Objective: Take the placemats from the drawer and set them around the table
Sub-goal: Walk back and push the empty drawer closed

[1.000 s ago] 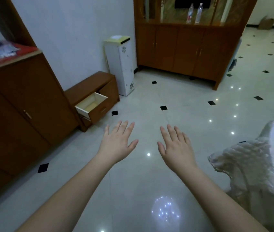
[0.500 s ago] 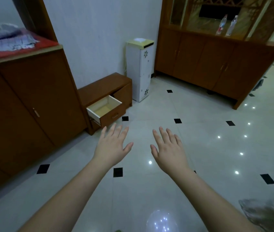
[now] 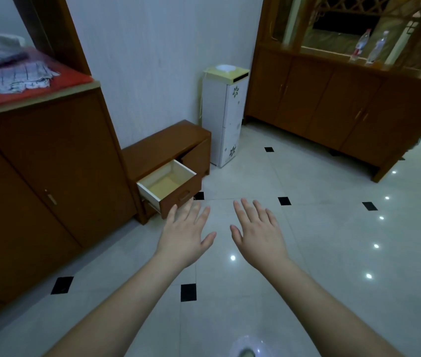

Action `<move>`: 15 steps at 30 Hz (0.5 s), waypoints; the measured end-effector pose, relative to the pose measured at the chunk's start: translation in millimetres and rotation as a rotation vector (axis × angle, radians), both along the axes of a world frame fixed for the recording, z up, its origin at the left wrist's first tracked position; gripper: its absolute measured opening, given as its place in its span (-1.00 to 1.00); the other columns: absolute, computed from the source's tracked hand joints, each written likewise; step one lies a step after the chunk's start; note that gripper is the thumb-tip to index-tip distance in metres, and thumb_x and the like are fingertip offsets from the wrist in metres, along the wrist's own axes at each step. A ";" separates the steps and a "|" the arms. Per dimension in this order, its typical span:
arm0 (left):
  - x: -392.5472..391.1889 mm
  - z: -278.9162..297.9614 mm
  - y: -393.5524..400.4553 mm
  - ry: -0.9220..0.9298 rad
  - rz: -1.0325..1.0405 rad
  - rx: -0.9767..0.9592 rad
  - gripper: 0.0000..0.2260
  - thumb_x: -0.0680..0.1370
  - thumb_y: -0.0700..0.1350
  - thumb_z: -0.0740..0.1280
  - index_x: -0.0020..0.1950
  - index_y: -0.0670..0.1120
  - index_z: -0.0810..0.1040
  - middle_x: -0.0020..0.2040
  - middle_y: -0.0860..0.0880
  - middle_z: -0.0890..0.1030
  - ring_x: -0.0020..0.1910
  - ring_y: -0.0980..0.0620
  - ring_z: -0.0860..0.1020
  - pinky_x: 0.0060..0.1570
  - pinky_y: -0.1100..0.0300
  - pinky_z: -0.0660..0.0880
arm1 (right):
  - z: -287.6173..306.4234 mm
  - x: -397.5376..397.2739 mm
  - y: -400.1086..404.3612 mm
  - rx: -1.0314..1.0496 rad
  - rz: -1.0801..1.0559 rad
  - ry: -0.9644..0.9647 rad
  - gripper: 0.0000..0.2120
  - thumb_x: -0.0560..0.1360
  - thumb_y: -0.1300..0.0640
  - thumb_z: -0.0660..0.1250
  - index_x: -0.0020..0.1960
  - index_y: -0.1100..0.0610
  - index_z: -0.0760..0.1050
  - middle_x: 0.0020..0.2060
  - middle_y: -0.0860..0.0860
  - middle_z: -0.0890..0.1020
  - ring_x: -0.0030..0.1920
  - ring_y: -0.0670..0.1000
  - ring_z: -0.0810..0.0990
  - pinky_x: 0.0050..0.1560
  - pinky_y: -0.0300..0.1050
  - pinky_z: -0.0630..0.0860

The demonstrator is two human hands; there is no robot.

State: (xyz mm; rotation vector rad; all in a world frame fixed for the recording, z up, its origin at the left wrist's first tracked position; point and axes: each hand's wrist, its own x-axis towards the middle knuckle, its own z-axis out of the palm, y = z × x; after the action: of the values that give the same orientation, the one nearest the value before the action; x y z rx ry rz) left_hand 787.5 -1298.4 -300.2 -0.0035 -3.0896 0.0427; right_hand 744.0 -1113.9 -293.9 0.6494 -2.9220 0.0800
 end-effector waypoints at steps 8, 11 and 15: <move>-99.6 -16.7 -34.0 -0.054 0.060 -0.010 -0.38 0.62 0.30 -0.10 0.62 0.05 -0.02 0.63 0.01 0.04 0.60 0.00 -0.07 0.54 -0.10 -0.10 | -32.2 -108.0 -25.7 0.017 0.079 -0.019 -0.43 0.53 -0.11 0.01 0.42 0.13 0.42 0.35 0.09 0.51 0.36 0.17 0.47 0.33 0.15 0.41; -149.9 -19.7 -40.2 -0.078 0.087 -0.018 -0.39 0.63 0.29 -0.09 0.62 0.05 -0.01 0.63 0.01 0.05 0.60 0.00 -0.06 0.54 -0.10 -0.09 | -45.1 -163.3 -34.1 0.020 0.139 -0.055 -0.43 0.53 -0.11 0.01 0.41 0.12 0.44 0.35 0.09 0.52 0.36 0.17 0.47 0.33 0.14 0.40; -218.1 -18.1 -43.5 -0.093 0.120 -0.003 -0.41 0.64 0.27 -0.07 0.62 0.05 0.00 0.62 0.00 0.07 0.60 0.00 -0.02 0.53 -0.10 -0.07 | -48.3 -244.5 -38.8 -0.002 0.191 -0.046 -0.43 0.54 -0.11 0.01 0.43 0.12 0.42 0.37 0.08 0.50 0.40 0.18 0.42 0.41 0.13 0.30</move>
State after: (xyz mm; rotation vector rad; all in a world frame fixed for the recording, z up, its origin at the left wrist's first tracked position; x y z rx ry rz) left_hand 569.5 -1341.9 -318.3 0.1848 -3.1792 0.0531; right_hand 499.5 -1152.7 -342.2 0.9372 -2.8945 0.1198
